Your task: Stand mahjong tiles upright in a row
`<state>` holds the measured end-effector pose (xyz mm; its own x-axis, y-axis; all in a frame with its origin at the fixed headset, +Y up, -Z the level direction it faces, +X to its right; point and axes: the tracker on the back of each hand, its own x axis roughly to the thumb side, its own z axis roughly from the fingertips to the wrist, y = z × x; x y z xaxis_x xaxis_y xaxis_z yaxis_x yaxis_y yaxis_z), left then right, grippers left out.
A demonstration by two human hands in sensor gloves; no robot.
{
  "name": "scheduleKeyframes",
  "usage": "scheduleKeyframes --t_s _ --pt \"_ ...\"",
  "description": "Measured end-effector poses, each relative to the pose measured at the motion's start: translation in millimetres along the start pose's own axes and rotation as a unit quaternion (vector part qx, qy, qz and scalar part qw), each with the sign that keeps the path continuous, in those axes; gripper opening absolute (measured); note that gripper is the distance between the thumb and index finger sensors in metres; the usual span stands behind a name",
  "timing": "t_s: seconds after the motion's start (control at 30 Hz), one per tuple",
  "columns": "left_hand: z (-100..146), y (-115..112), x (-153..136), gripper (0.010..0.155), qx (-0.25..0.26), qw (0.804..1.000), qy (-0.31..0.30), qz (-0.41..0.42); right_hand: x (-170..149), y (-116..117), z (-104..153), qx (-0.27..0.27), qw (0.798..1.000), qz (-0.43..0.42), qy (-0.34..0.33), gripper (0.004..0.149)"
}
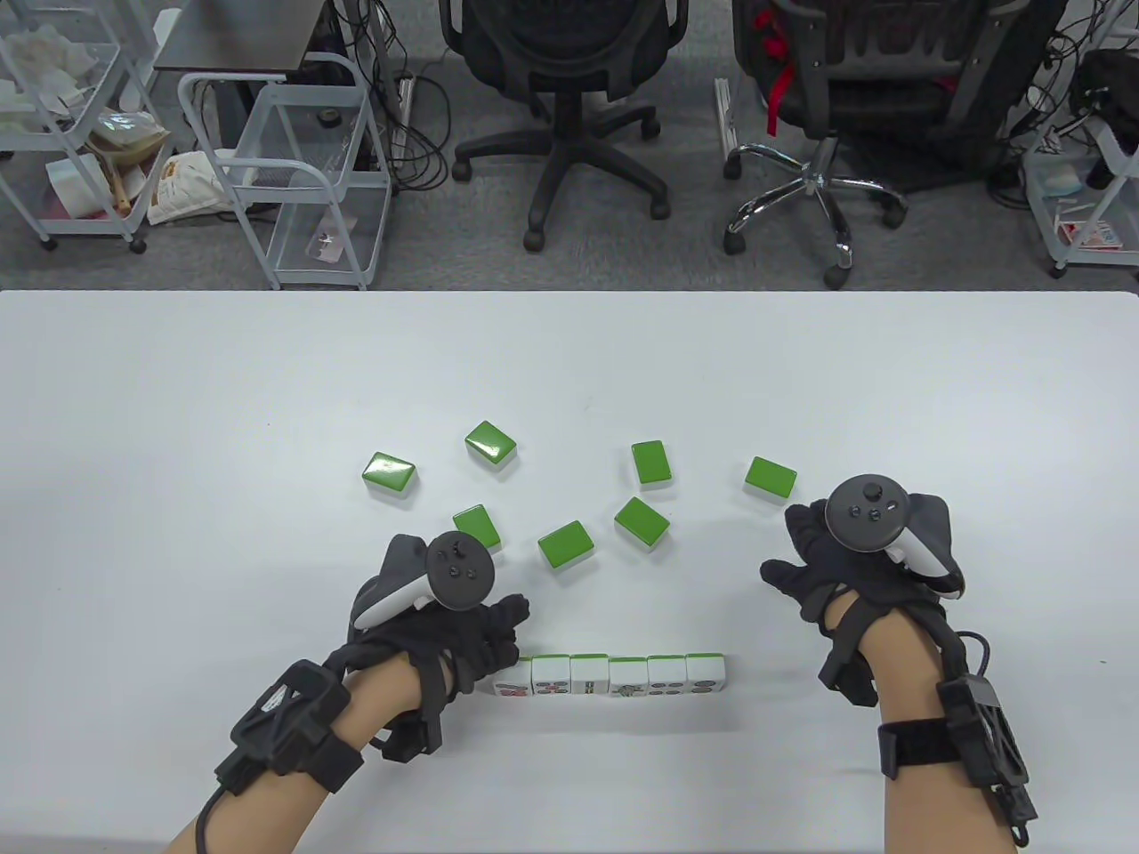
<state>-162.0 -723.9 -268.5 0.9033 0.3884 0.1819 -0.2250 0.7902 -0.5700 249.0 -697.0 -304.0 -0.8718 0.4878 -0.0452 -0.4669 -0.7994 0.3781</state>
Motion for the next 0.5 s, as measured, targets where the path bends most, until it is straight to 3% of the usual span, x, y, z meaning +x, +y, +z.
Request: scheduleKeyframes --t_s 0.17,0.23,0.3,0.5 --pt "16 29 -16 0.069 0.085 0.995 0.043 0.003 0 0 0 -0.004 1.000 0.001 -0.001 0.082" --pt "22 52 -30 0.069 0.169 0.979 0.100 -0.056 0 1 -1 -0.001 1.000 0.002 0.001 0.082" --pt "21 67 -45 0.072 0.217 0.957 0.157 -0.116 1 1 -1 -0.002 1.000 0.003 0.001 0.082" --pt "-13 82 -87 0.077 0.197 0.933 0.261 -0.151 0 2 -1 -0.003 1.000 0.004 0.003 0.082"
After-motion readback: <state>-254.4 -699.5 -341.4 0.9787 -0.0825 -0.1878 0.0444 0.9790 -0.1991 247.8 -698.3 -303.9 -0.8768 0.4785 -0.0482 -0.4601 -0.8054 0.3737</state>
